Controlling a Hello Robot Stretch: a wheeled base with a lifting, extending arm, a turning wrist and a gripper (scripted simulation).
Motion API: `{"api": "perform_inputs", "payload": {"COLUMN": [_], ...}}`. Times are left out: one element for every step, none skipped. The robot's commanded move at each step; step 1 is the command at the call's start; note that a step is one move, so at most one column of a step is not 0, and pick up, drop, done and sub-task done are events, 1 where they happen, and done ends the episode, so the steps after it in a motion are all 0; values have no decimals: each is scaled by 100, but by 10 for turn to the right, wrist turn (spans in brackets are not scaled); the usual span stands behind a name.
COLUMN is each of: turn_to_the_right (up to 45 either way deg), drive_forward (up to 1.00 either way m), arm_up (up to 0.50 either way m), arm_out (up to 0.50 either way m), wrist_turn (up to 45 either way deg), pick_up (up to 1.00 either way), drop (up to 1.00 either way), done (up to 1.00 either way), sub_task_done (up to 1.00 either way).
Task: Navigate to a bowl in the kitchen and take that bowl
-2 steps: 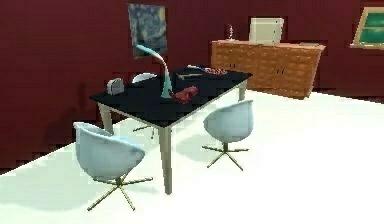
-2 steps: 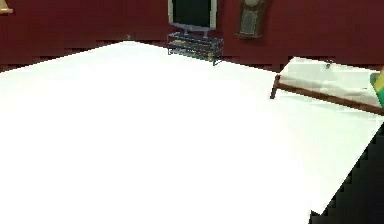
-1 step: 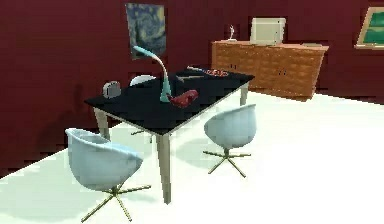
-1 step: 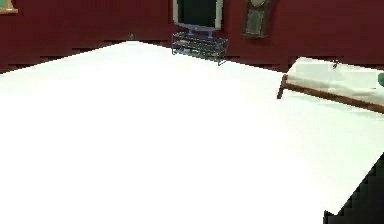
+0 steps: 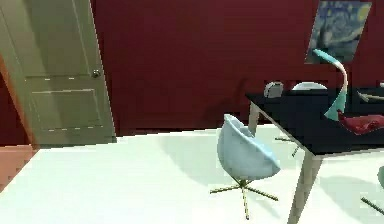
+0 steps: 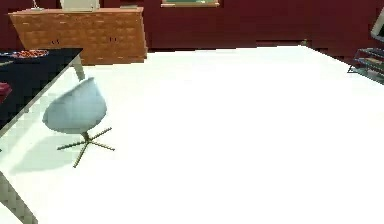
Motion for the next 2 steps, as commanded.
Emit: {"api": "perform_inputs", "payload": {"turn_to_the_right": [-360,-30], "drive_forward": [0,0], "arm_up": [0,0], "arm_out": [0,0], "wrist_turn": [0,0], "pick_up": [0,0], "drop": [0,0], "done": [0,0], "sub_task_done": [0,0]}}
